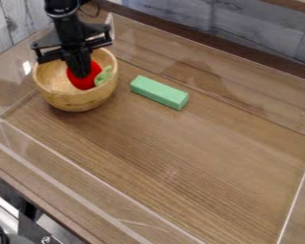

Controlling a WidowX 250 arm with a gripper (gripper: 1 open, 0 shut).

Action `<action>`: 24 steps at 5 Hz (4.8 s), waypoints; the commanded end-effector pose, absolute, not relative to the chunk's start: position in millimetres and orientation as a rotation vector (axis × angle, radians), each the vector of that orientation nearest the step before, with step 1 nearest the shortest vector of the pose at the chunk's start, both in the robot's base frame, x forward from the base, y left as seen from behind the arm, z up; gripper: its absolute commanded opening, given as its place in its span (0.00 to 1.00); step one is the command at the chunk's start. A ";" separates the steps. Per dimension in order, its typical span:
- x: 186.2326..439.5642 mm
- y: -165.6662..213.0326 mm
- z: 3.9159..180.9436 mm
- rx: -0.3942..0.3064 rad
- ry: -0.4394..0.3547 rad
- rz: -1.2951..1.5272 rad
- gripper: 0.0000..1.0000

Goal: Move the red fruit to the left

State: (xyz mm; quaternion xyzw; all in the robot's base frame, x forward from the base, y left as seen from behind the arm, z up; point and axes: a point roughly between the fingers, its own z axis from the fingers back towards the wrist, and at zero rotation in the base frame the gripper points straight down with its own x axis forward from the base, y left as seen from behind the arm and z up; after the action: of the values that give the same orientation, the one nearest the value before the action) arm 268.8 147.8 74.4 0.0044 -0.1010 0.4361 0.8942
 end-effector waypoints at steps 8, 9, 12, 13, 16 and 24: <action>280.3 213.9 47.8 0.075 -0.219 0.862 1.00; 284.0 217.8 40.5 0.088 -0.213 0.869 1.00; 289.5 230.3 71.0 0.065 -0.229 0.816 1.00; 283.2 233.3 88.6 0.052 -0.242 0.786 1.00; 278.9 212.0 124.0 0.047 -0.270 0.863 1.00; 300.0 173.0 87.7 0.101 -0.234 0.839 1.00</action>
State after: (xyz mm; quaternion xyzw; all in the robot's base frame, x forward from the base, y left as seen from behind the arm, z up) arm 290.8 168.8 69.9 0.0442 -0.0826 0.4099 0.9073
